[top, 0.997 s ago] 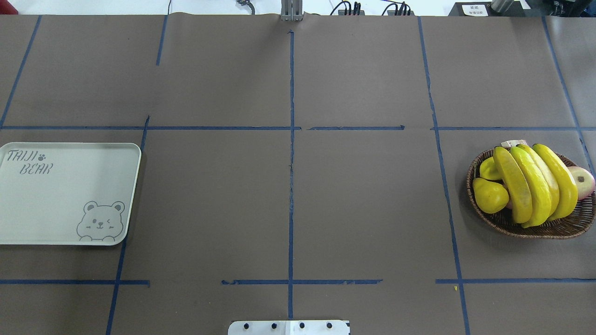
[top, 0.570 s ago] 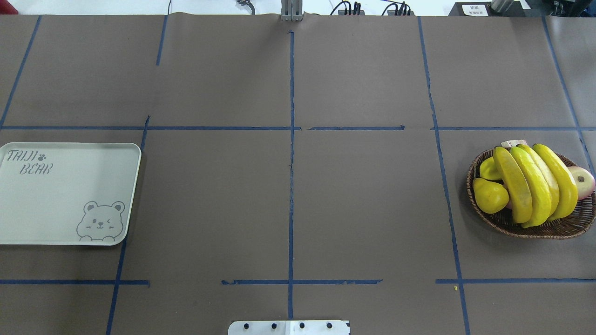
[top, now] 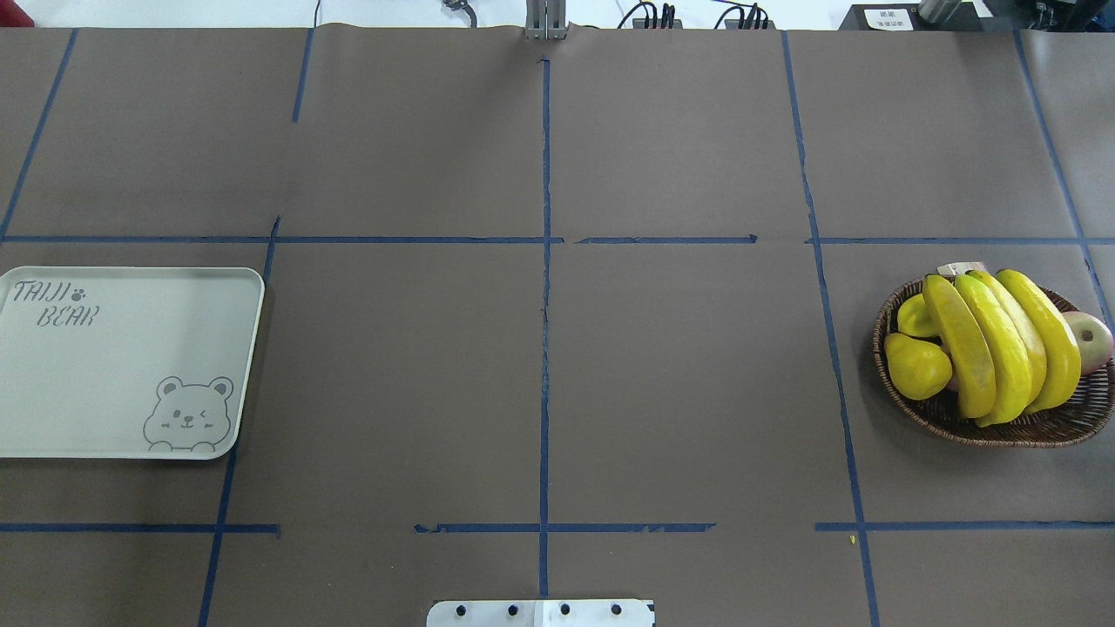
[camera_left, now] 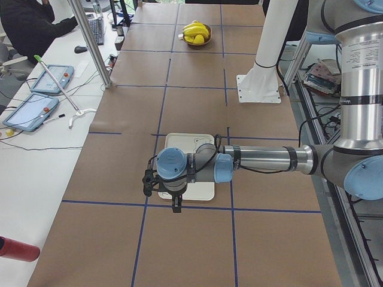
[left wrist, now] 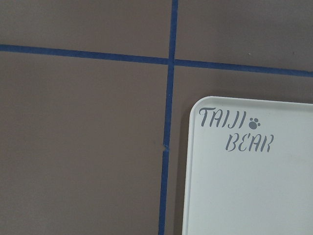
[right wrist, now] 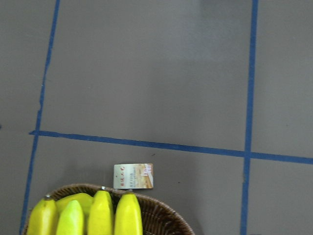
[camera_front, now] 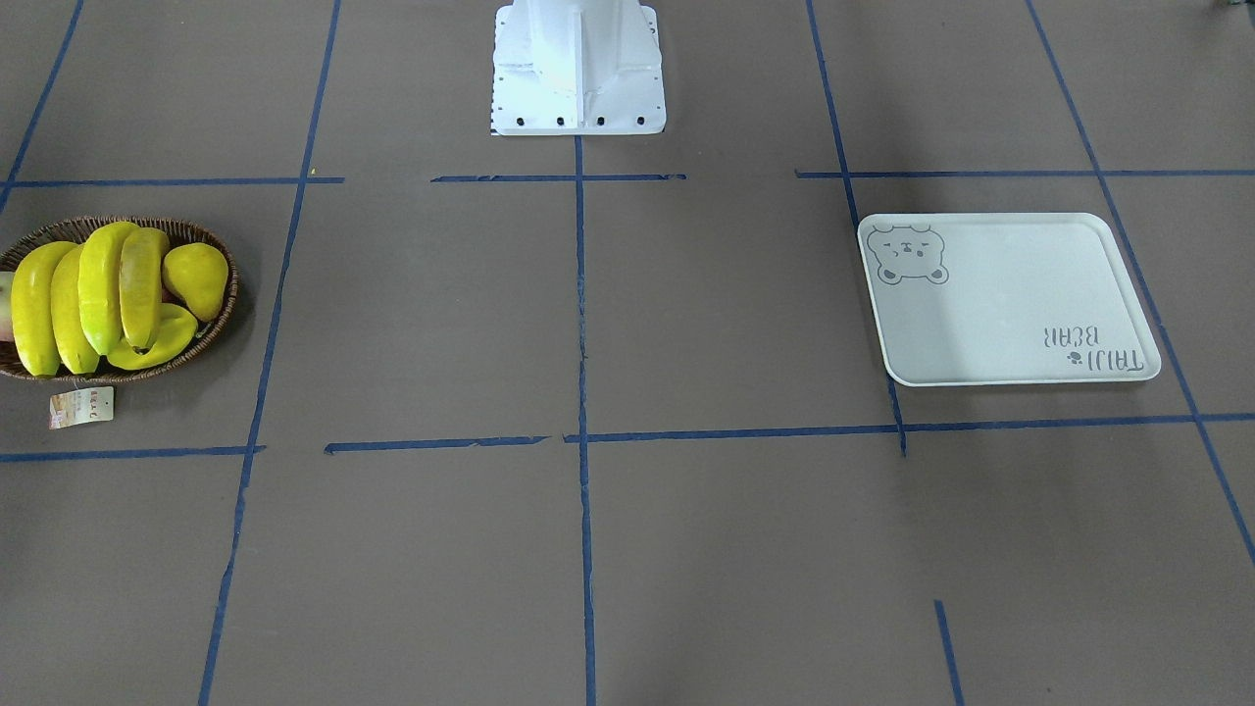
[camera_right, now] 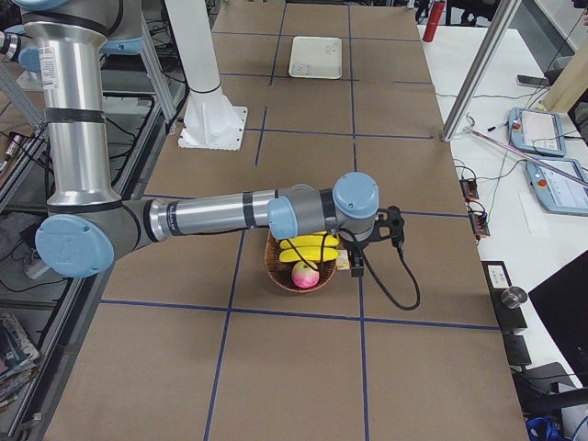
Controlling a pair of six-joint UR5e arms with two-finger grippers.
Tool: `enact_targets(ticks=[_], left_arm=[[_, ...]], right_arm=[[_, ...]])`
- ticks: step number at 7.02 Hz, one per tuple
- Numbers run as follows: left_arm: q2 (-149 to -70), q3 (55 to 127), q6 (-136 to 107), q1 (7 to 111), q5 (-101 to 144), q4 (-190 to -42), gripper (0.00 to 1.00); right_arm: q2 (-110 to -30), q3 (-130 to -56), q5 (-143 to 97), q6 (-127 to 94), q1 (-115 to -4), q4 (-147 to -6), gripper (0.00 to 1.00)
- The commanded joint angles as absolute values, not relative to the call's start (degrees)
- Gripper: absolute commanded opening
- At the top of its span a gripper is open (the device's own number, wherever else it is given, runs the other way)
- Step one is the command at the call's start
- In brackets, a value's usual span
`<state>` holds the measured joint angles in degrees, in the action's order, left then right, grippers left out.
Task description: Transfer all bananas from basket to plate
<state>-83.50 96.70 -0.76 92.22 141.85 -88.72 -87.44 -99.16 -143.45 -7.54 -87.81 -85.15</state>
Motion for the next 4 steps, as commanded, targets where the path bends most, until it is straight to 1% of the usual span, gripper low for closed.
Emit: enact_targets(ticks=[1, 2, 3, 4], left_arm=[[-83.5, 96.7, -0.7, 92.3, 141.9, -88.8, 1.00], [-83.4, 96.8, -0.7, 92.3, 141.9, -88.8, 1.00], [-83.4, 96.8, -0.7, 92.3, 141.9, -88.8, 1.00], [-83.4, 96.7, -0.7, 92.3, 141.9, -88.8, 1.00]], right_arm=[[-87.3, -107.9, -133.6, -10.7, -79.0, -82.7, 1.00], [-87.8, -112.0, -125.3, -17.4, -73.3, -83.1, 1.00], [-87.9, -112.8, -125.5, -27.5, -71.0, -81.9, 1.00], [-90.2, -116.6, -125.9, -32.6, -66.6, -81.6, 0.99]])
